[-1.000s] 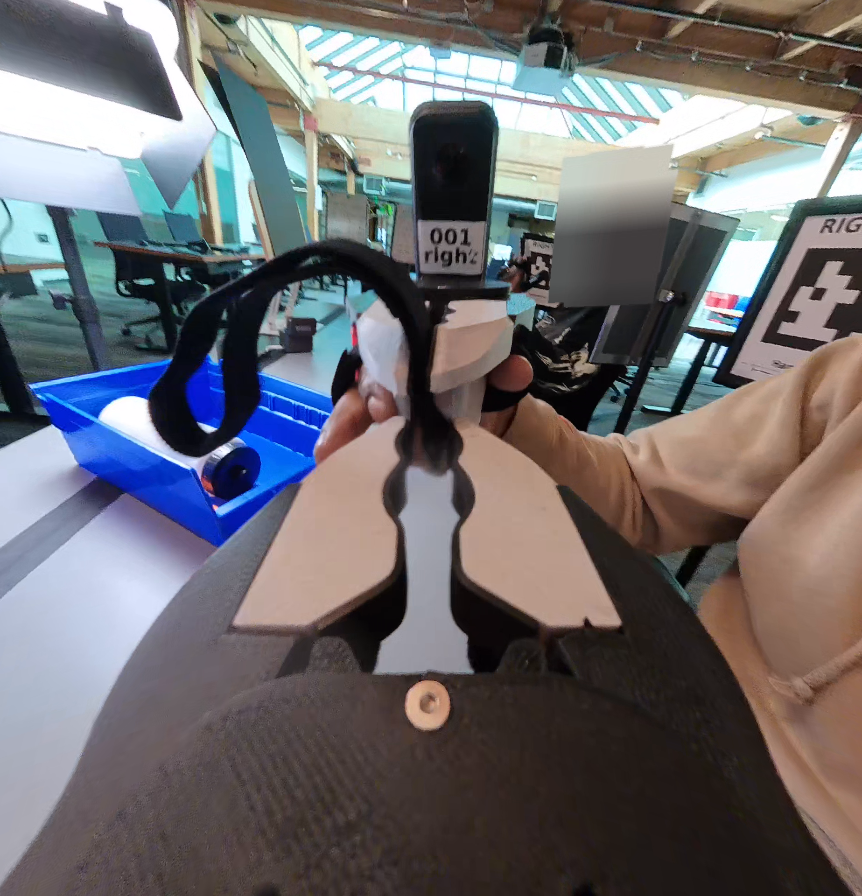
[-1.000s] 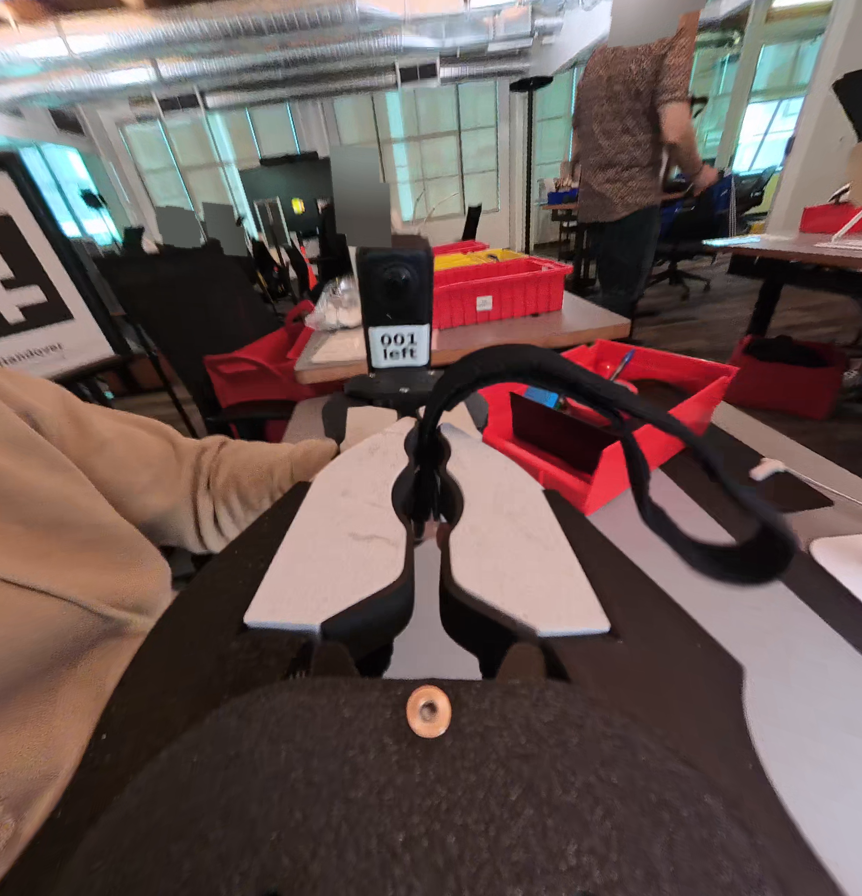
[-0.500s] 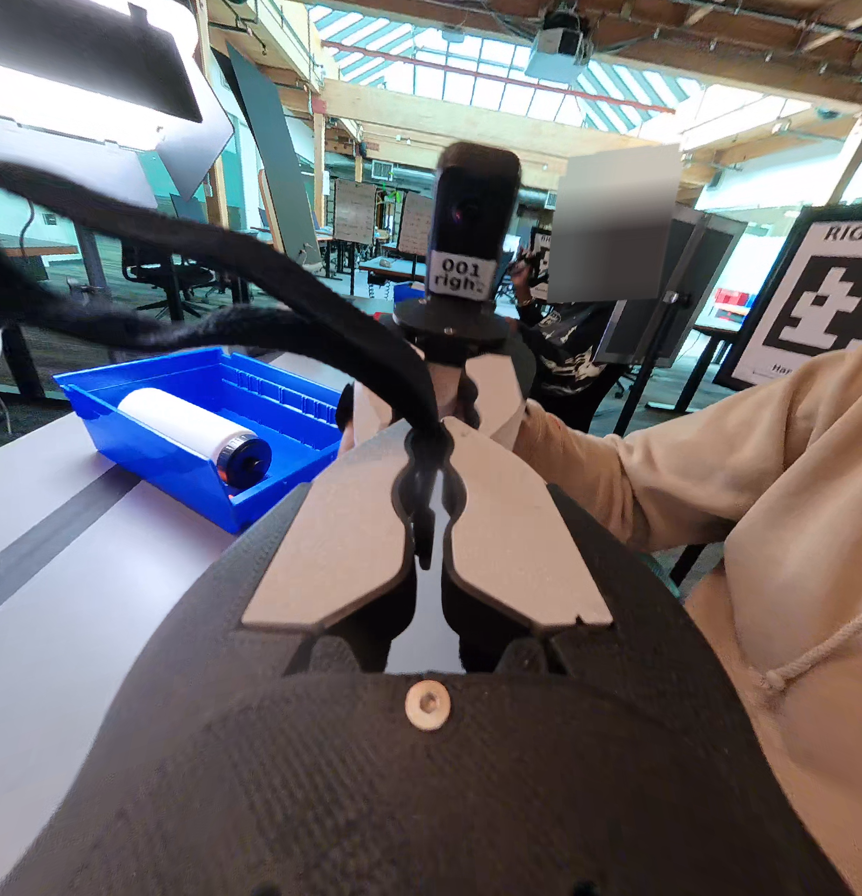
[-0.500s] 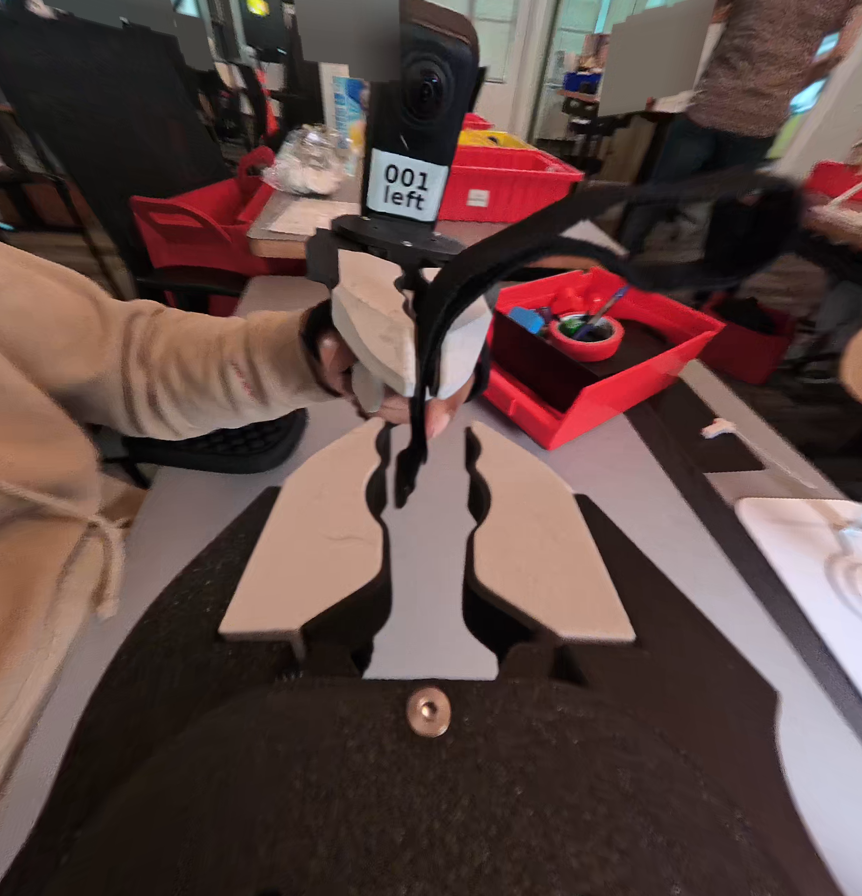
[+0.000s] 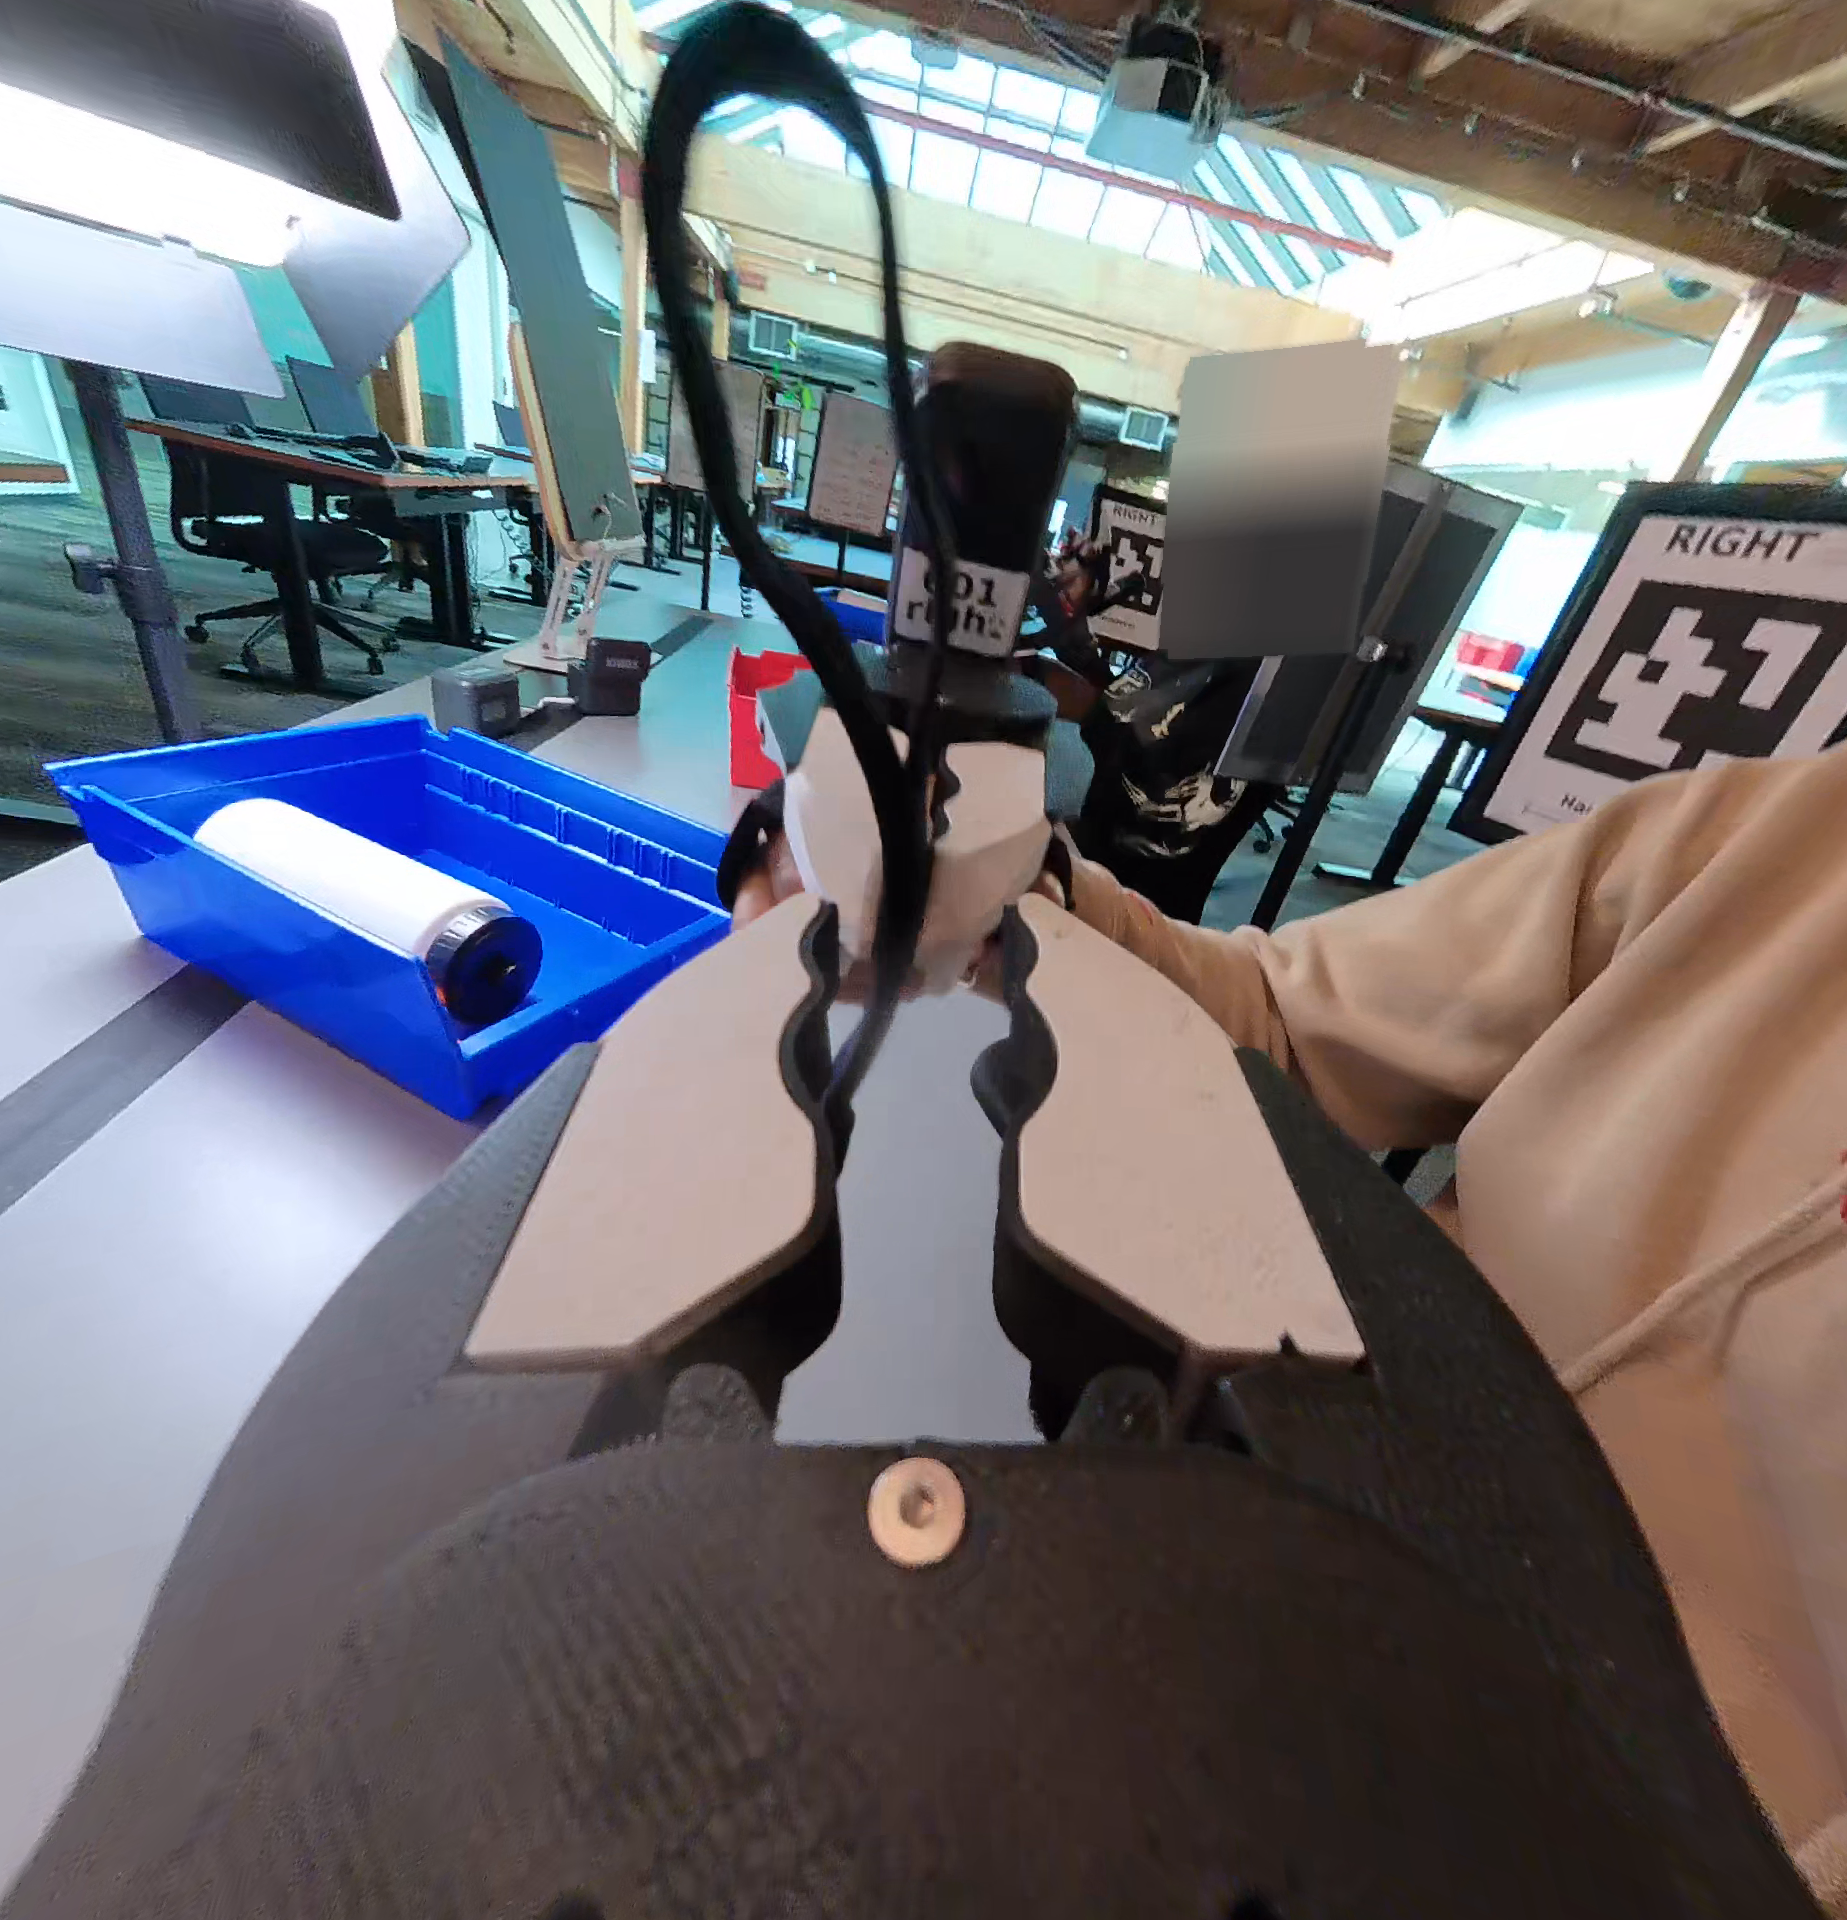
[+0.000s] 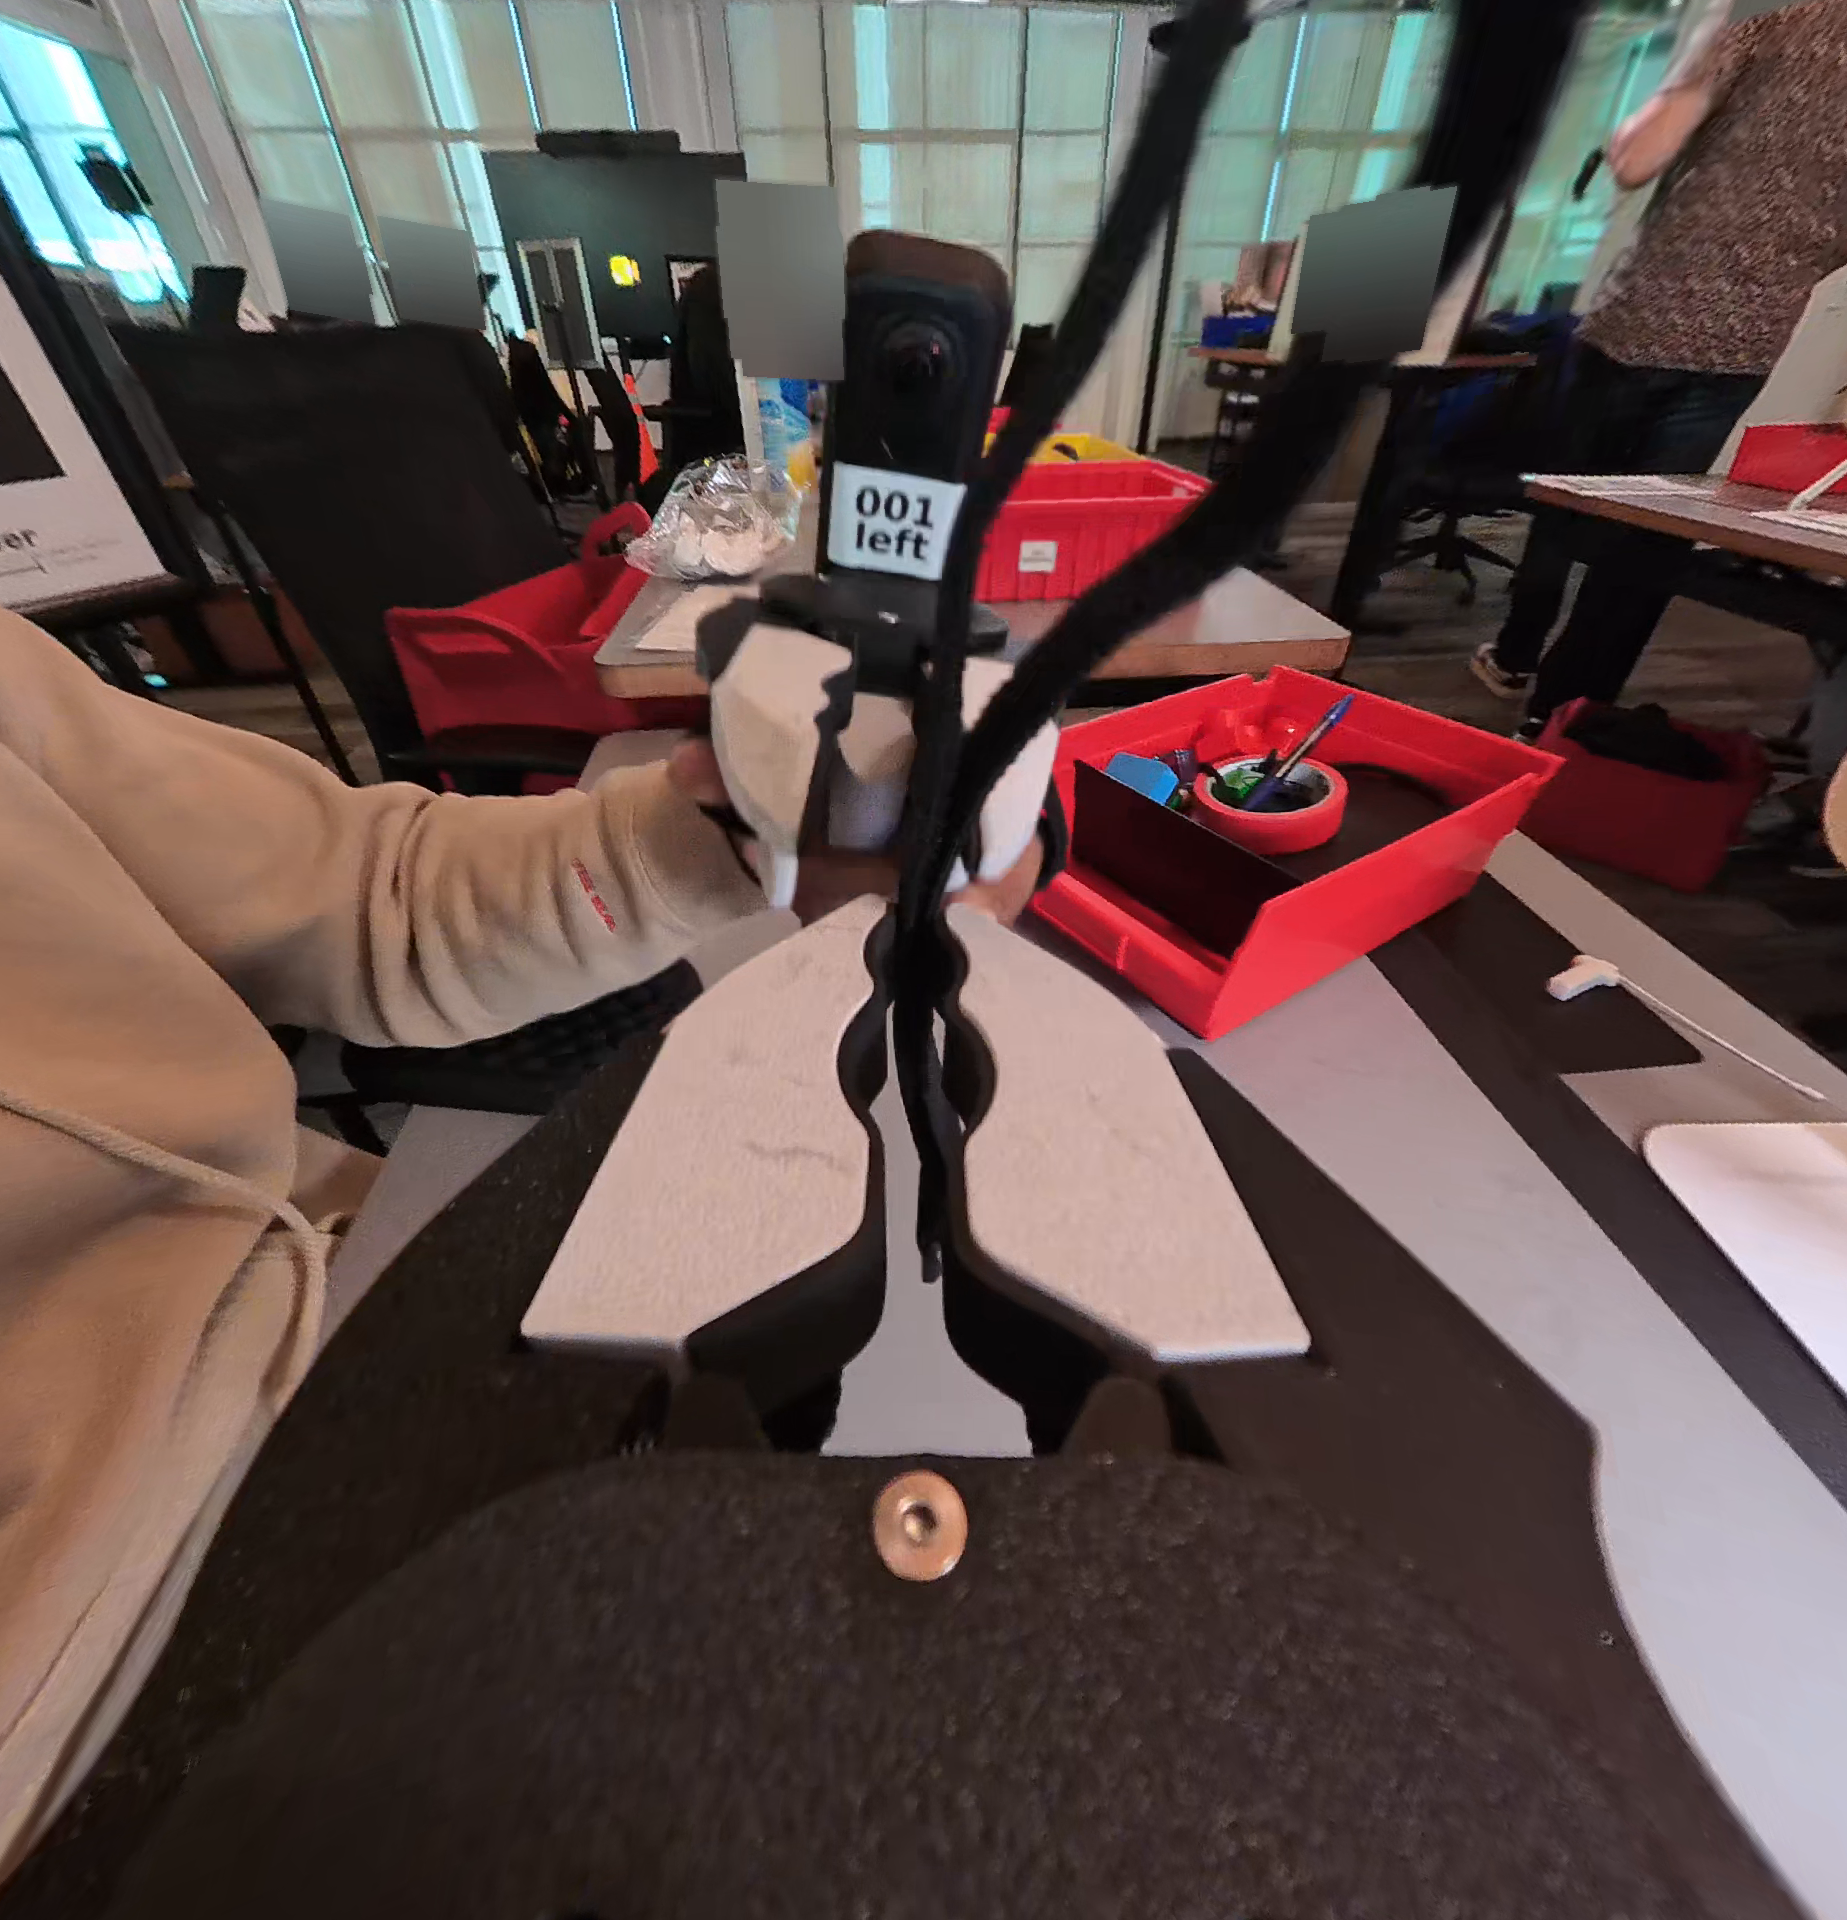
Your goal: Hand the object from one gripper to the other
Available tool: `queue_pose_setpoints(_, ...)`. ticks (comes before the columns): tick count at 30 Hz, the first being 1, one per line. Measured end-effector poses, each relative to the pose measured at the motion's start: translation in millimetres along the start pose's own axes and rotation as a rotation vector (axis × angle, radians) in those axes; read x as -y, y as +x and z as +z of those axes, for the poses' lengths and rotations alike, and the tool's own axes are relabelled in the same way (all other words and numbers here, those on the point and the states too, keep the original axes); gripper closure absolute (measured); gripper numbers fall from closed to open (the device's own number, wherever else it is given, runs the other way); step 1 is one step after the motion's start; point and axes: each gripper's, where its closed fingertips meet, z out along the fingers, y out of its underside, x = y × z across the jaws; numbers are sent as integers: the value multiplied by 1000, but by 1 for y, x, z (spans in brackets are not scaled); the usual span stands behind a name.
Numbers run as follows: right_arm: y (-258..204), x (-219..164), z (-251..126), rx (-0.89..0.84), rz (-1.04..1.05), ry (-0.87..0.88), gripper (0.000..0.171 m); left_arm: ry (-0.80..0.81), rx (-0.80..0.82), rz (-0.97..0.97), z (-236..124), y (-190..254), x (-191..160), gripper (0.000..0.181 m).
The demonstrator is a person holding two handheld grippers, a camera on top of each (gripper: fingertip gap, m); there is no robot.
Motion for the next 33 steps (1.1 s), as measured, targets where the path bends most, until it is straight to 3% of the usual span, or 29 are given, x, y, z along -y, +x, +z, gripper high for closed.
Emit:
queue_pose_setpoints(2, -3, -5, 6, 11, -18, -18, 166, 19, 9, -12, 2, 0, 3, 153)
queue_pose_setpoints(5, -4, -17, 18, 2, -29, -63, 166, -5, 45, 8, 7, -2, -1, 175)
queue_pose_setpoints(9, -1, -16, 15, -12, -39, -61, 162, -31, 82, 68, 4, -4, 0, 176)
queue_pose_setpoints(12, 0, -3, -5, 2, -54, -20, 140, -71, 93, 94, 0, -6, -5, 176)
queue_pose_setpoints(16, -2, 11, -11, 16, -14, 52, 138, -148, 63, 91, 15, -4, -26, 176)
queue_pose_setpoints(18, -5, 2, 1, 12, -37, 13, 145, -178, 53, 89, 23, -3, -35, 176)
queue_pose_setpoints(19, -6, -2, 4, 13, -52, 0, 164, -176, 50, 85, 25, -3, -37, 176)
queue_pose_setpoints(20, -6, -1, 5, 17, -58, 7, 165, -165, 41, 76, 24, -3, -36, 175)
queue_pose_setpoints(23, -6, 1, -1, 23, -64, 1, 166, -94, 17, 21, 13, -2, -20, 148)
queue_pose_setpoints(27, -2, -13, 2, -8, -105, -82, 167, -16, 29, 36, 5, 4, 2, 139)
queue_pose_setpoints(29, -4, -24, 13, 1, -103, -117, 166, -34, 58, 69, 10, 5, 0, 148)
queue_pose_setpoints(31, -8, -33, 23, 14, -107, -145, 166, -62, 102, 88, 13, -1, -6, 174)
queue_pose_setpoints(33, -8, -35, 26, 7, -112, -152, 166, -74, 126, 104, 11, -5, -8, 176)
